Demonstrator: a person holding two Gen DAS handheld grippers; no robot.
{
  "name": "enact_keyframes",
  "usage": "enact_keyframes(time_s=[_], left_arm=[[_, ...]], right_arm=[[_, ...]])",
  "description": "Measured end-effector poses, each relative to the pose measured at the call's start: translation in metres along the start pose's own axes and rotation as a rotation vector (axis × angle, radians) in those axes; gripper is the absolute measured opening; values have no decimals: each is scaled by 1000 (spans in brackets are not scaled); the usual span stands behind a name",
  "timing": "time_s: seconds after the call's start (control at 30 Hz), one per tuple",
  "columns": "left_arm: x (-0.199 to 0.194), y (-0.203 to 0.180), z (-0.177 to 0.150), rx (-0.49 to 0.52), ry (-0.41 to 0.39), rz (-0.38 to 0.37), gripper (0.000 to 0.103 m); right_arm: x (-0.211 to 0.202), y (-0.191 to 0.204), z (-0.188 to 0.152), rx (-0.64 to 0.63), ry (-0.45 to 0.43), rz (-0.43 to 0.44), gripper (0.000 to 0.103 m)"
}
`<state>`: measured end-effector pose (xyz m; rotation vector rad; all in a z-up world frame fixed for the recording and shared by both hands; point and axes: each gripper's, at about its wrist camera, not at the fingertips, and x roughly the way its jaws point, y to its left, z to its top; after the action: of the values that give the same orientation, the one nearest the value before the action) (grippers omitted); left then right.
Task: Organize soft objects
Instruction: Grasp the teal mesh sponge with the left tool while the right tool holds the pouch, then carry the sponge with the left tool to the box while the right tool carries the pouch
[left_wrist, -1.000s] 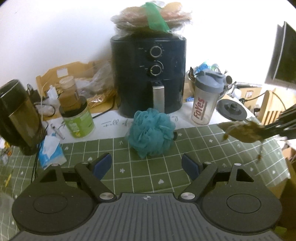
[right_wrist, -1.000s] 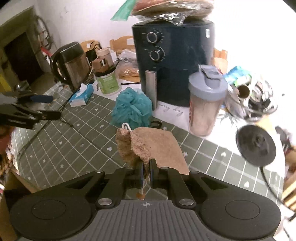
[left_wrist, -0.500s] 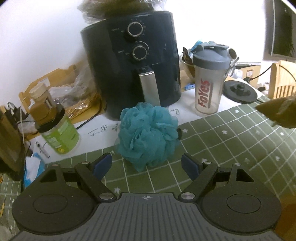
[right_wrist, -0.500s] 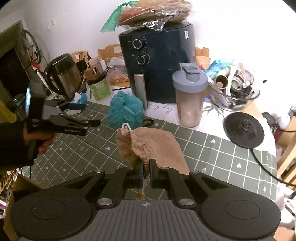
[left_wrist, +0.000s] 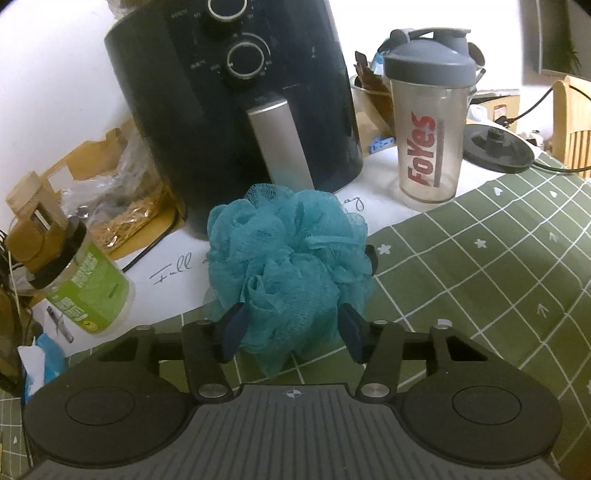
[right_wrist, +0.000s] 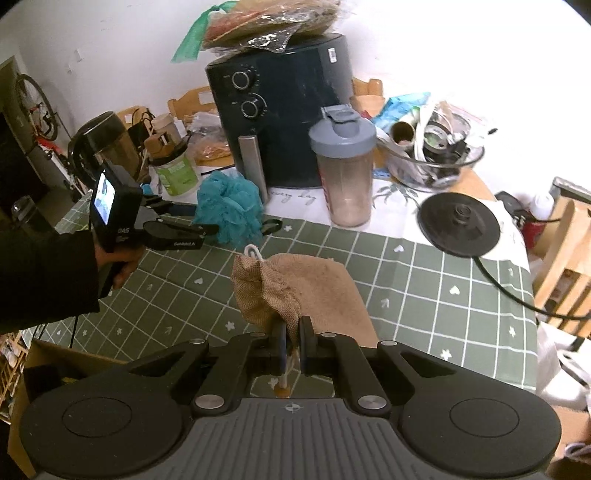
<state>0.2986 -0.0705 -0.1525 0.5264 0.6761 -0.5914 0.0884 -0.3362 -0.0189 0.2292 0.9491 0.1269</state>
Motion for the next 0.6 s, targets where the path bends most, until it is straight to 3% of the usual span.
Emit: enact_keyframes(time_s=[0.07, 0.23, 0.6], left_arm=[[5, 1, 0, -1, 4, 0, 23], [5, 8, 4, -62, 25, -7, 7], [-27, 18, 7, -117, 42, -91, 4]], right_arm=[[-2, 0, -3, 8, 0, -6, 9], [-6, 0, -8, 21, -4, -13, 9], [-10, 6, -4, -5, -24, -7, 9]])
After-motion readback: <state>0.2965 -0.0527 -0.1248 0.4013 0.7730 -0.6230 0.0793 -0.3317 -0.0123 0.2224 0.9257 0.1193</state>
